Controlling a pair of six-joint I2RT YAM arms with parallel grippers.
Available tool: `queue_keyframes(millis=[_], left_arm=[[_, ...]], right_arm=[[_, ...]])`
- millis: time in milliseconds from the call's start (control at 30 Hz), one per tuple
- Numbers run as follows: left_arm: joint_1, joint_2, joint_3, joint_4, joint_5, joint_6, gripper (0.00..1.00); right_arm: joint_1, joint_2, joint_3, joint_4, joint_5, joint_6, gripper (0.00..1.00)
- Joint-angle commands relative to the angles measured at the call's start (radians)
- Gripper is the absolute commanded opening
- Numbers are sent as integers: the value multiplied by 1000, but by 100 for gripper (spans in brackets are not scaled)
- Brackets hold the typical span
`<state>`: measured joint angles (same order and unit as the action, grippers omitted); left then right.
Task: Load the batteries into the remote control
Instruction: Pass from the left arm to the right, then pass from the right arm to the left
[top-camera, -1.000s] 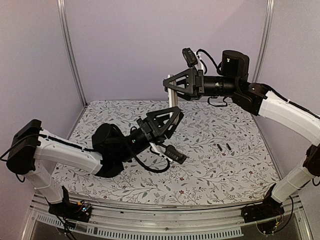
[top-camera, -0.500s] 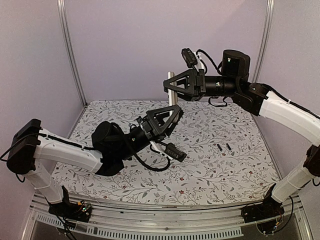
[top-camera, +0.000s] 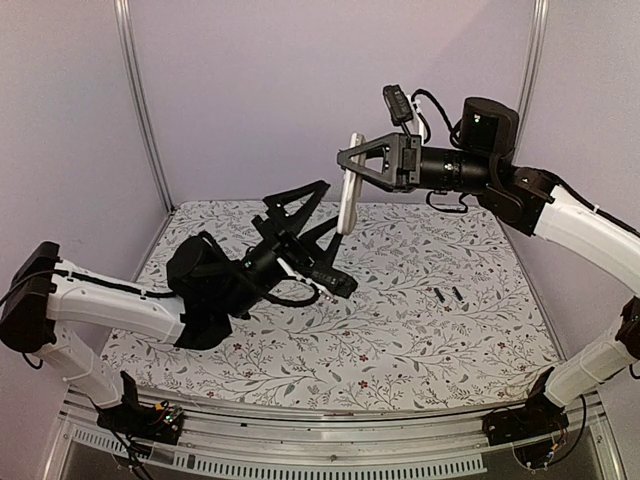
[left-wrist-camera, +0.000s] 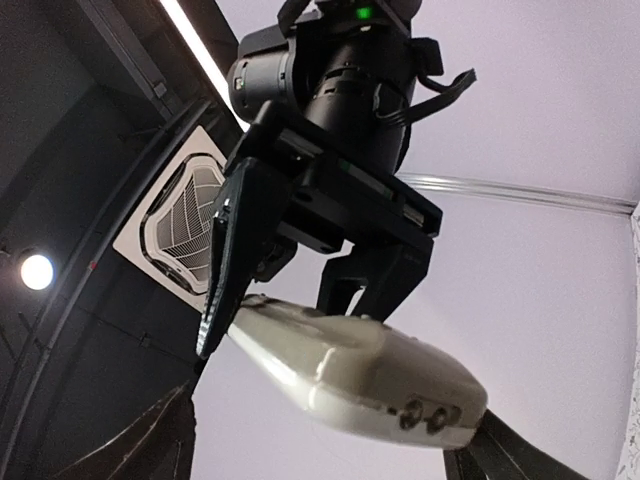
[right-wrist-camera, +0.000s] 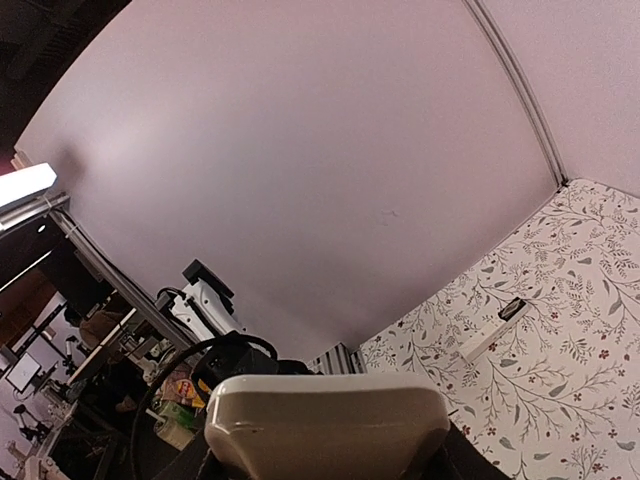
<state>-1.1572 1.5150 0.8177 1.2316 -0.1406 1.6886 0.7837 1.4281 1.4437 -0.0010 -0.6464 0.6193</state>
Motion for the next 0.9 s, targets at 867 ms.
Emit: queue_keyframes(millis=[867], left_arm=[[274,-94,468,-1107,740,-1778,89]], right_arm=[[20,-95,18,-69,-7,-582,0]])
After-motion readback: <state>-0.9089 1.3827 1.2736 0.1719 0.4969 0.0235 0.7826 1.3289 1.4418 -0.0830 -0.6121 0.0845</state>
